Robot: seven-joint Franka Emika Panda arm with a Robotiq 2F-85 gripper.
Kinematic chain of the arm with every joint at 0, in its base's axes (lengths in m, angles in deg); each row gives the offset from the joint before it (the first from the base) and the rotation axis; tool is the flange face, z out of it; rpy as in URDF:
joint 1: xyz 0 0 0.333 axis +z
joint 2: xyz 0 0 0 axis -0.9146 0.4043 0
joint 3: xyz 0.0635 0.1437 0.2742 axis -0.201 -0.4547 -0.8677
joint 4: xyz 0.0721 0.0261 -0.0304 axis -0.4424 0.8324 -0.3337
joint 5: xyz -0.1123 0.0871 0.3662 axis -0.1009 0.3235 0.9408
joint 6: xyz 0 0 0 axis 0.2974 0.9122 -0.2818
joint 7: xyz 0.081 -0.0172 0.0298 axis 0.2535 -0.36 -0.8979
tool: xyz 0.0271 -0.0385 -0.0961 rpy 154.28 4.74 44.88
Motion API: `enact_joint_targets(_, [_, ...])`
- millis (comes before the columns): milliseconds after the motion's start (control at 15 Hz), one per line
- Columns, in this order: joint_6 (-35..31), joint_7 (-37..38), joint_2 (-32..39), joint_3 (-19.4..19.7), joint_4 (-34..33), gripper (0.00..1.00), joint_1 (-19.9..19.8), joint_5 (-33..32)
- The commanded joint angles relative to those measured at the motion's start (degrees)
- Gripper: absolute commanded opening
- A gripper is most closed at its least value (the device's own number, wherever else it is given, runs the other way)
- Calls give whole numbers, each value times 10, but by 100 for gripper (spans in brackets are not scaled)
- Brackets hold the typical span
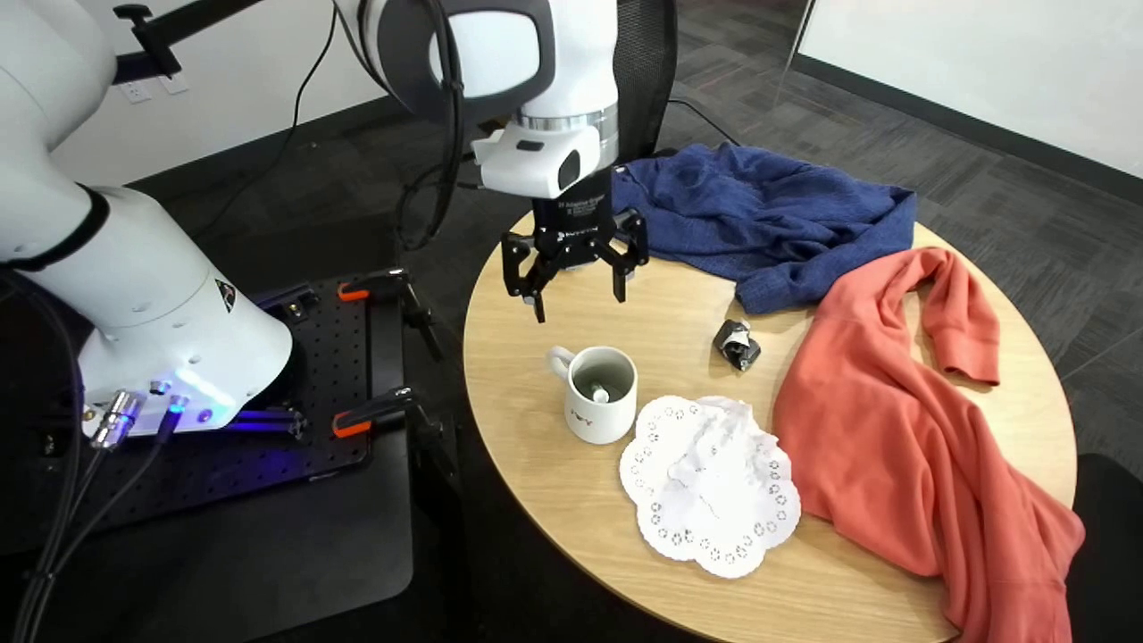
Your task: Remove the marker from the mug cup
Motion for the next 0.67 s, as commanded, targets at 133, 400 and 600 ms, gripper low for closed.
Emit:
enact_joint_targets(133, [-26,92,71,63,-31,100,50,-62])
enact_joint_targets(400, [-41,96,101,93,-47,69,83,-56])
enact_joint_targets(600, [-46,101,120,111,-60,46,103,-53])
